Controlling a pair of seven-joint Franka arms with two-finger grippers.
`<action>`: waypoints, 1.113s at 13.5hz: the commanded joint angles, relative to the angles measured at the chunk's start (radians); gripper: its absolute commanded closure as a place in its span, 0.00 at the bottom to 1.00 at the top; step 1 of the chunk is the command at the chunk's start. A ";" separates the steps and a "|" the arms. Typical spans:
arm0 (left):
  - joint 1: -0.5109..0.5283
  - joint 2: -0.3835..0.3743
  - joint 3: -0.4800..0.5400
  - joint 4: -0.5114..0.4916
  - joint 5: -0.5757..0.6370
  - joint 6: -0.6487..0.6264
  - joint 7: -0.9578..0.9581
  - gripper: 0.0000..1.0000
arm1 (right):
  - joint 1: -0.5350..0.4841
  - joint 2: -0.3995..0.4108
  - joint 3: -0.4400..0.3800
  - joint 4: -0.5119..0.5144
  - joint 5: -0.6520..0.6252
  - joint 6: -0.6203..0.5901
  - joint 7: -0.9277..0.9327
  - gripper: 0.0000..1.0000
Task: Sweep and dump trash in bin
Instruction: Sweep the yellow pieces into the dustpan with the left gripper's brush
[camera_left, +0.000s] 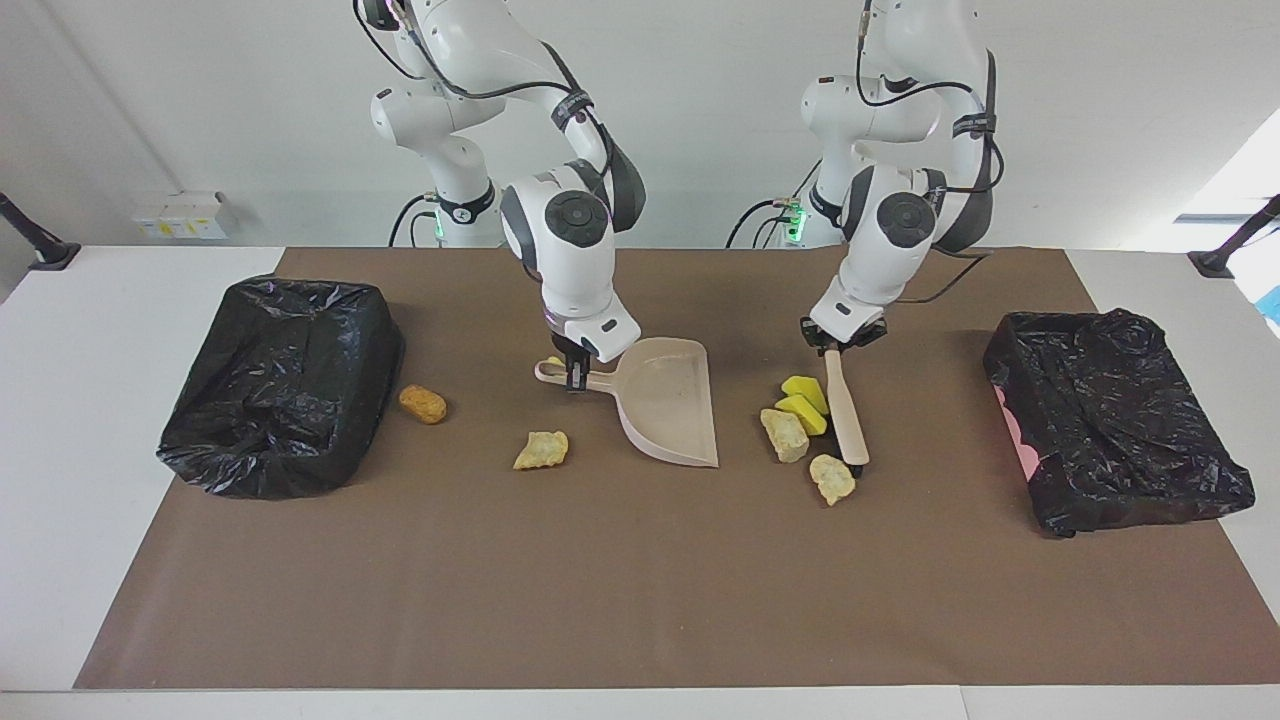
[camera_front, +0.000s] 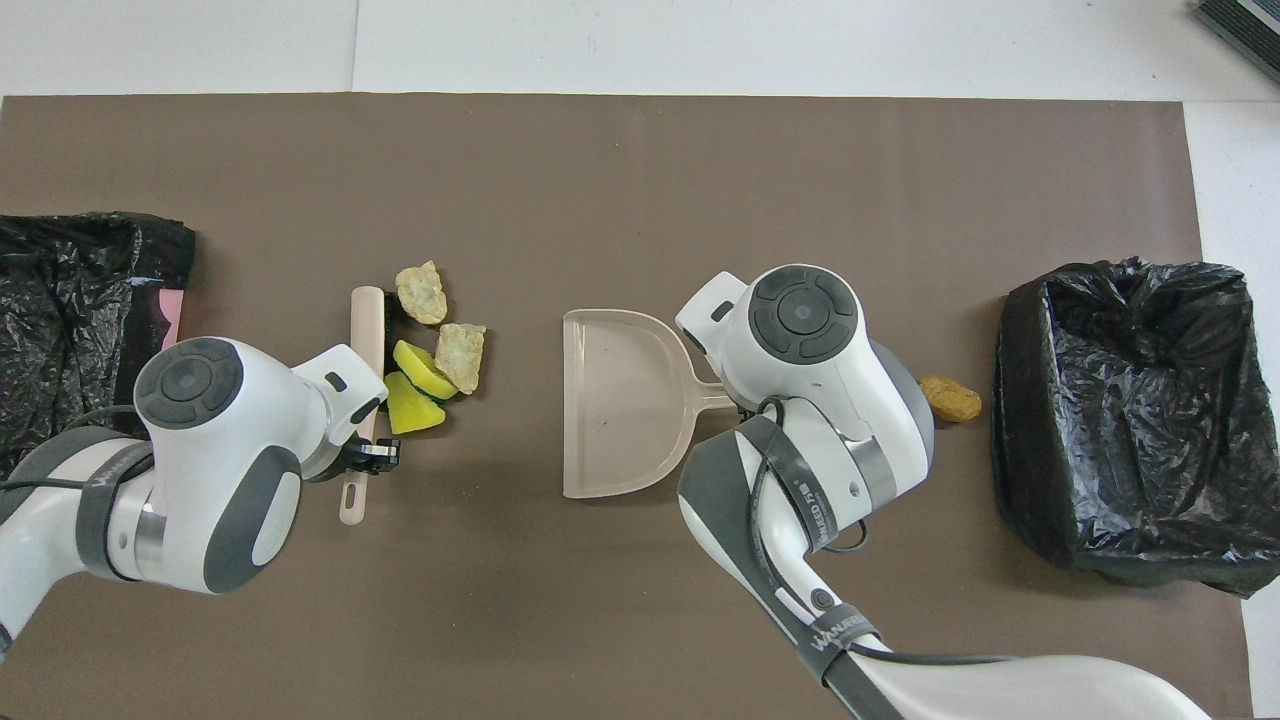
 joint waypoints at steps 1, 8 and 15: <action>-0.094 -0.040 0.013 -0.032 -0.046 0.022 -0.041 1.00 | -0.002 -0.021 0.005 -0.030 0.005 0.018 0.009 1.00; -0.261 -0.050 0.011 -0.022 -0.166 0.060 -0.133 1.00 | -0.002 -0.021 0.005 -0.030 0.005 0.019 0.009 1.00; -0.280 -0.064 0.015 0.087 -0.279 -0.013 -0.139 1.00 | 0.003 -0.020 0.005 -0.030 0.005 0.019 0.037 1.00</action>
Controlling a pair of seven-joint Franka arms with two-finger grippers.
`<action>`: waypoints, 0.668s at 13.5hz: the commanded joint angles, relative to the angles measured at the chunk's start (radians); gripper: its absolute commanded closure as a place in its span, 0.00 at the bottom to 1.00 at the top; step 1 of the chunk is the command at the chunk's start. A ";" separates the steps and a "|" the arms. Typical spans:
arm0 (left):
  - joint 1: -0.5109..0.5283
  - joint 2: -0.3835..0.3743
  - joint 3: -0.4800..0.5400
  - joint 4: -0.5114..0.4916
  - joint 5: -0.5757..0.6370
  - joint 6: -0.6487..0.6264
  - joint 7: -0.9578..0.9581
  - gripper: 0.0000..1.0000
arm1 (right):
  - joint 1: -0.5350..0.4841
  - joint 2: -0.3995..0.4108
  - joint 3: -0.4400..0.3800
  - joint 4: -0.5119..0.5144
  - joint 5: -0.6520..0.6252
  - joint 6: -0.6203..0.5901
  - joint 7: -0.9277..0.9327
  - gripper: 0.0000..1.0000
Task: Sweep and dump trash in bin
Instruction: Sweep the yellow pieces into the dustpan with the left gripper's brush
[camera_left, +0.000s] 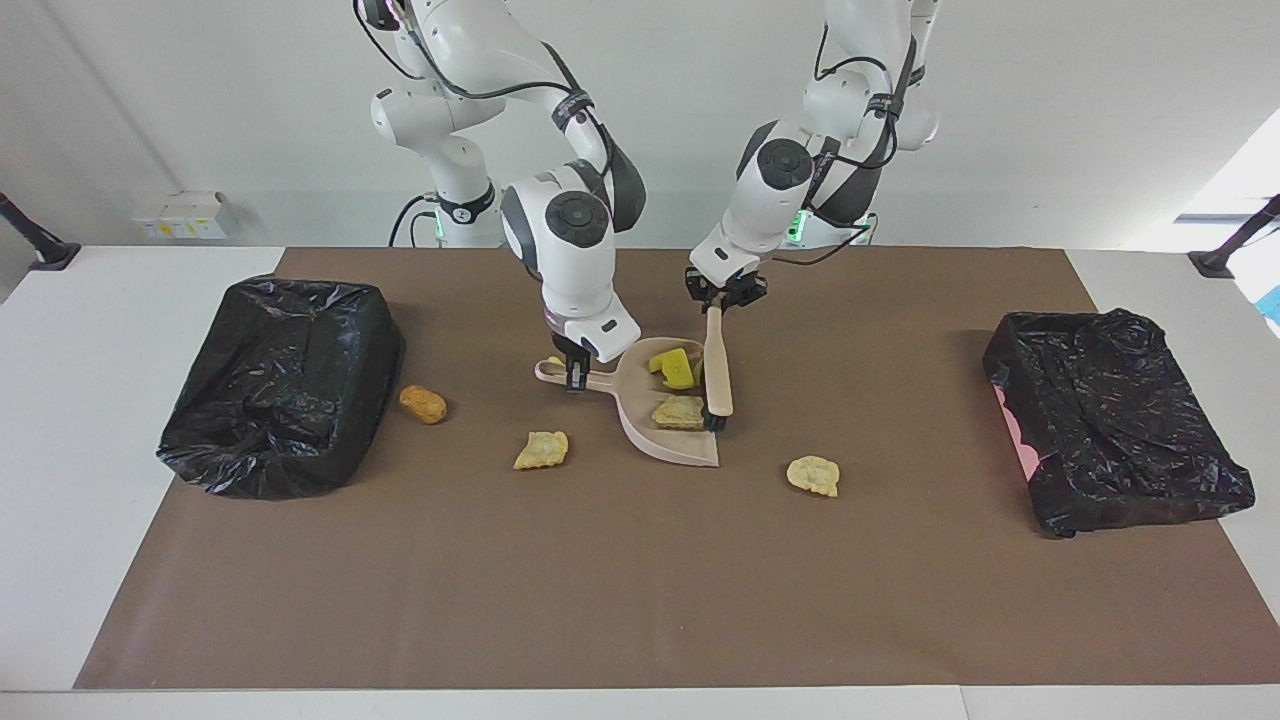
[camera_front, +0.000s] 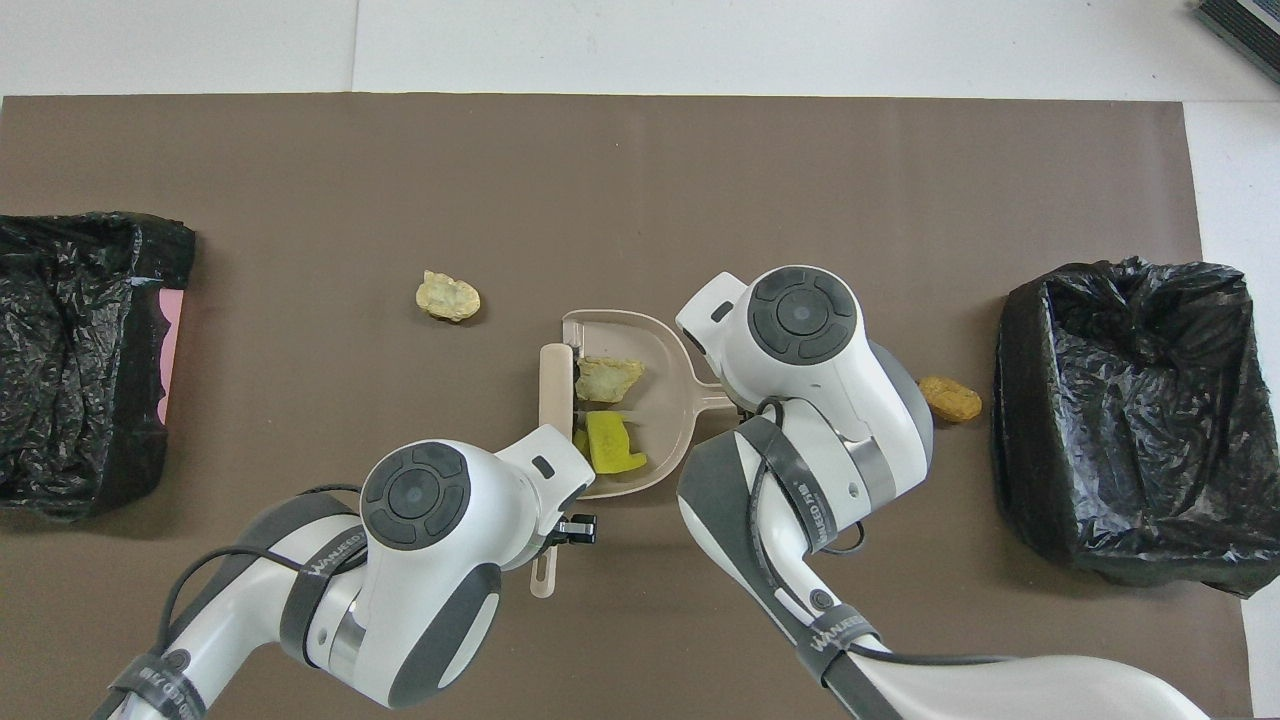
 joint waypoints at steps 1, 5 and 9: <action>0.010 -0.028 0.020 0.058 -0.050 -0.058 -0.004 1.00 | 0.002 -0.020 0.005 -0.028 0.005 0.019 0.025 1.00; 0.153 -0.029 0.025 0.167 -0.033 -0.171 0.000 1.00 | 0.002 -0.020 0.005 -0.028 0.005 0.019 0.025 1.00; 0.279 0.023 0.025 0.267 0.211 -0.247 0.055 1.00 | 0.002 -0.020 0.005 -0.028 0.005 0.019 0.025 1.00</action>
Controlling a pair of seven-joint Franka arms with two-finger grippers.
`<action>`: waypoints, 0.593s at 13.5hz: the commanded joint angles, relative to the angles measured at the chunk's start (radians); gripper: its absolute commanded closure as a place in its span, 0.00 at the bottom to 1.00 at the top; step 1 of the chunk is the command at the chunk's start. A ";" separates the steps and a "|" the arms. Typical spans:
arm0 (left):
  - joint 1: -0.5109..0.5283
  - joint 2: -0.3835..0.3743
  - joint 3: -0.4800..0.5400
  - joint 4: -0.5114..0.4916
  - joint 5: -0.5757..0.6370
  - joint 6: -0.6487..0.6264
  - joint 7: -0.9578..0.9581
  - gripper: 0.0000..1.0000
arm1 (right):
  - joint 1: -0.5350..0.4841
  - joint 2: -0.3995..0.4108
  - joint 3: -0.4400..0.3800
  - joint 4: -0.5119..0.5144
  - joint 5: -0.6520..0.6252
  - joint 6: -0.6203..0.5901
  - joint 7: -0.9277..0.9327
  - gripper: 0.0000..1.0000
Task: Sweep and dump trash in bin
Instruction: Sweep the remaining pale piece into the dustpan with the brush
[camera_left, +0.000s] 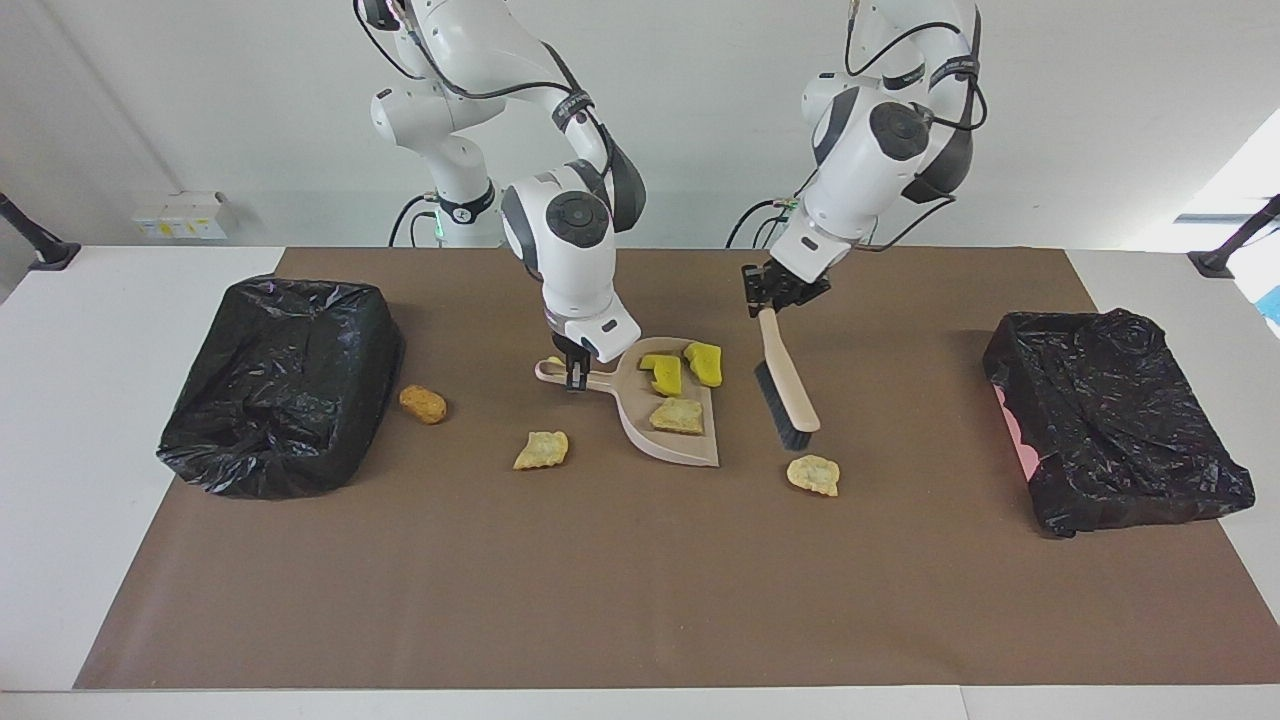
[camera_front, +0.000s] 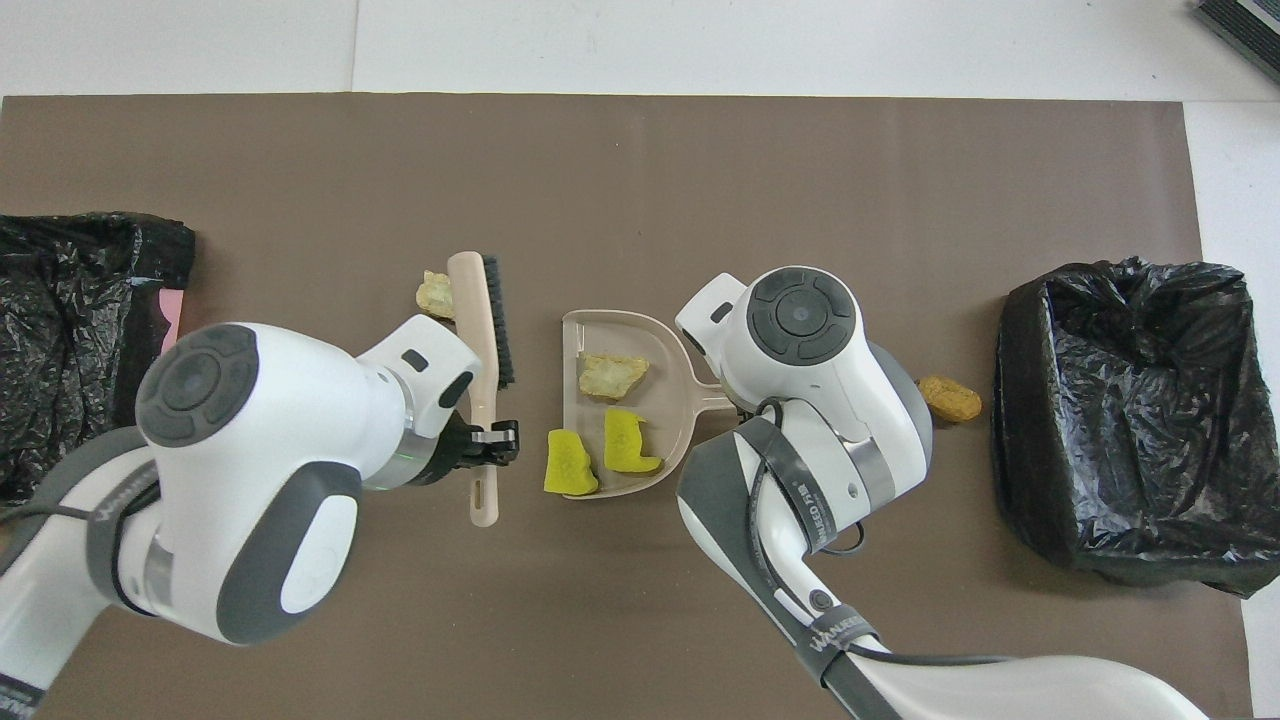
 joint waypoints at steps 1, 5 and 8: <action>0.085 0.057 -0.009 0.071 0.100 -0.043 0.089 1.00 | 0.001 -0.020 0.005 -0.027 0.005 0.019 0.026 1.00; 0.168 0.098 -0.009 0.102 0.289 -0.065 0.317 1.00 | 0.001 -0.020 0.005 -0.027 0.005 0.019 0.029 1.00; 0.177 0.192 -0.011 0.105 0.402 0.018 0.364 1.00 | 0.001 -0.020 0.005 -0.027 0.005 0.019 0.035 1.00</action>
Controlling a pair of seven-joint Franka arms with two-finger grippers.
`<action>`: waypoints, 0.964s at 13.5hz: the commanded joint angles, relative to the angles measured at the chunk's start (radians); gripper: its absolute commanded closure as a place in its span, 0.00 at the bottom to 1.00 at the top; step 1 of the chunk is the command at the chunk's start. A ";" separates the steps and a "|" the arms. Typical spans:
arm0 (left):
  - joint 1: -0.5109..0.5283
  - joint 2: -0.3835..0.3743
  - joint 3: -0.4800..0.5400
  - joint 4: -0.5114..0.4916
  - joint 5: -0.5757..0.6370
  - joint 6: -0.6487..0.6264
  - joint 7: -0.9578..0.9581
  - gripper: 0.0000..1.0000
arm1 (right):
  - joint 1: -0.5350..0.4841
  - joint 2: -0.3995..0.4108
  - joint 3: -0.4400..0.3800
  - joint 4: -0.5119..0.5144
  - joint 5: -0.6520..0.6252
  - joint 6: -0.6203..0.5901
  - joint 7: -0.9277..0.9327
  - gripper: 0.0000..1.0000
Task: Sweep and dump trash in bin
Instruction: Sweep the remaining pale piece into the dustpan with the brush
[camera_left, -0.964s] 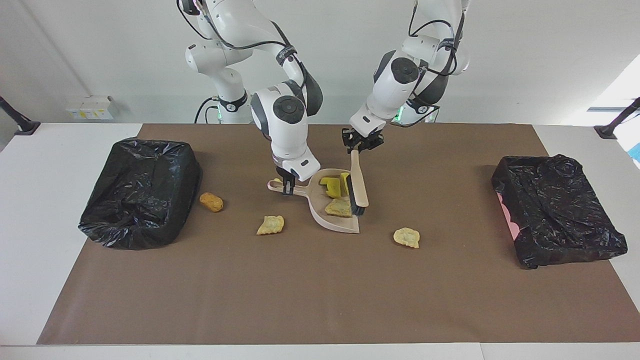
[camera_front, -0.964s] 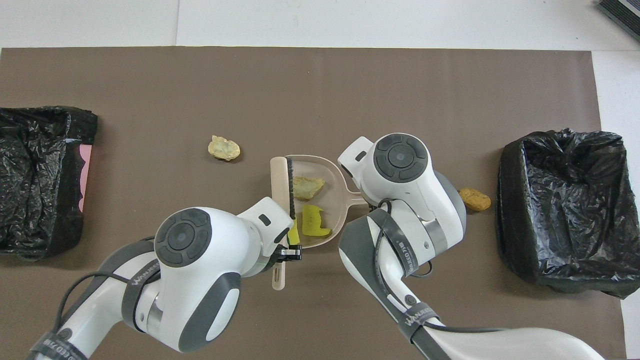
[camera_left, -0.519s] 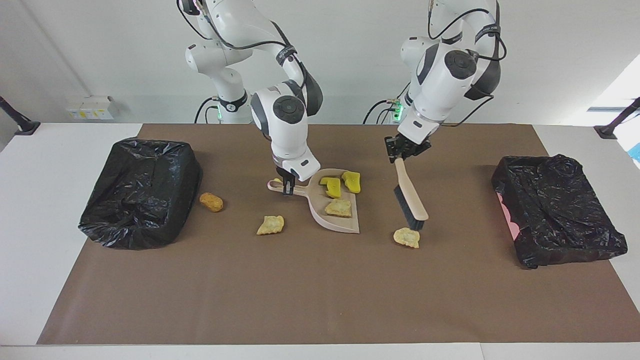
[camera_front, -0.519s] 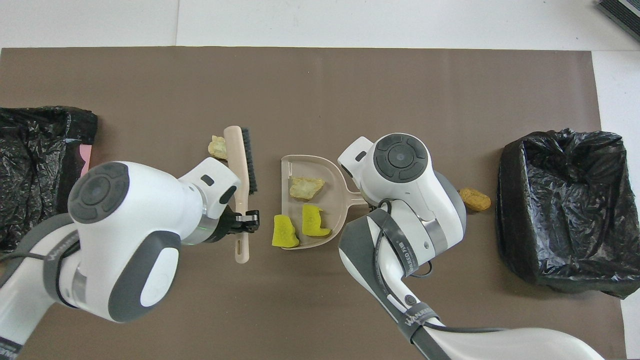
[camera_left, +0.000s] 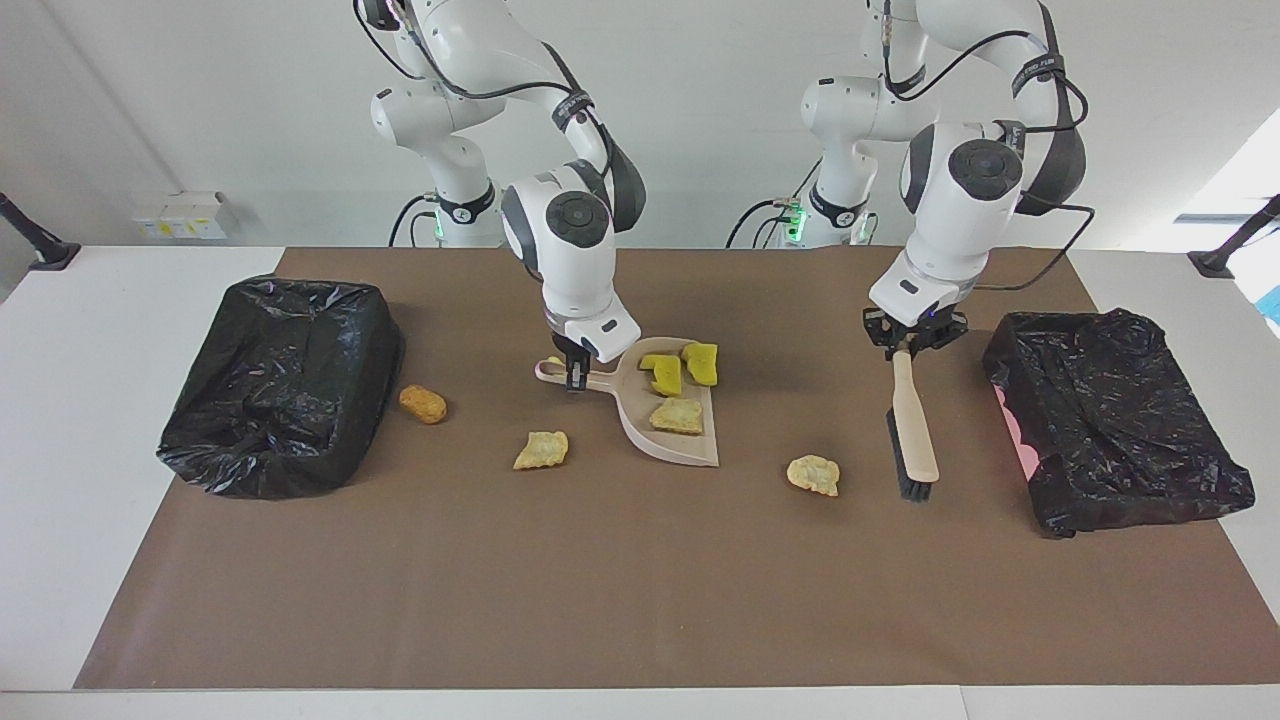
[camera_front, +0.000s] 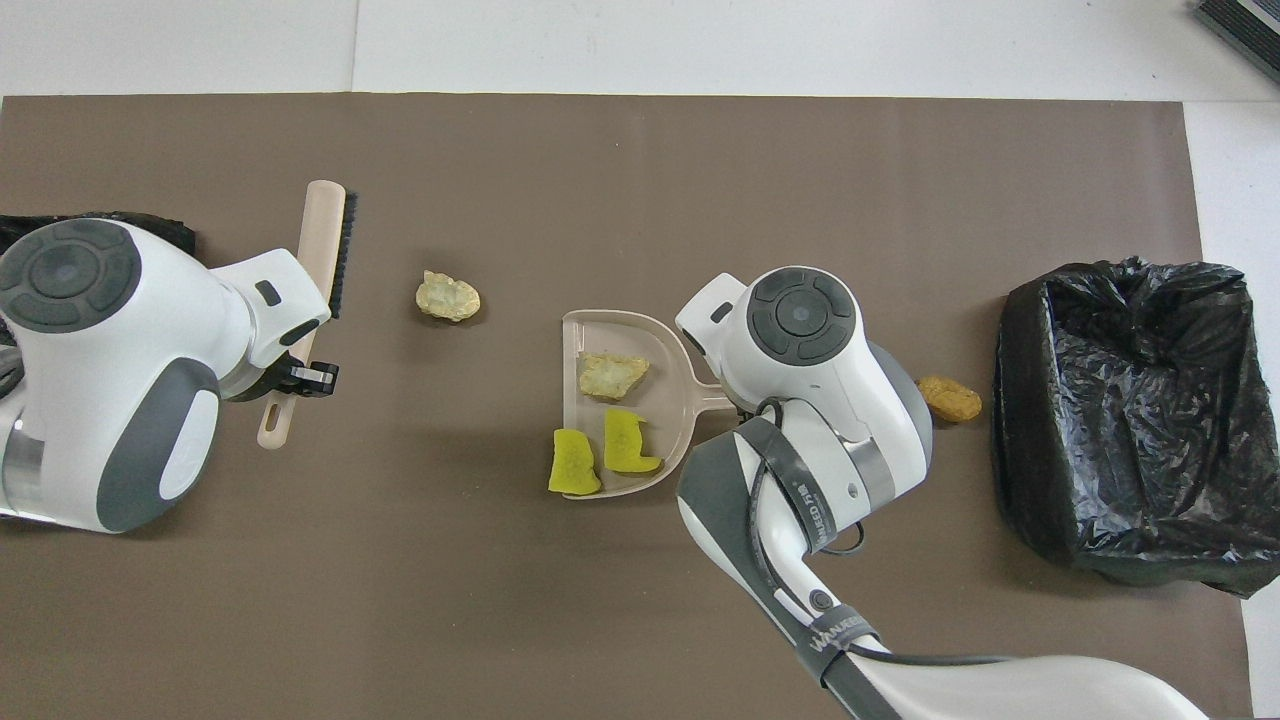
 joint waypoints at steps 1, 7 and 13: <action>0.004 0.088 -0.012 0.034 0.047 0.045 0.026 1.00 | 0.001 -0.020 0.005 -0.027 0.005 0.019 0.034 1.00; -0.036 0.096 -0.021 -0.110 -0.038 0.175 0.004 1.00 | 0.009 -0.020 0.005 -0.027 0.005 0.018 0.040 1.00; -0.177 -0.028 -0.023 -0.291 -0.102 0.170 0.085 1.00 | 0.009 -0.020 0.005 -0.027 0.005 0.018 0.040 1.00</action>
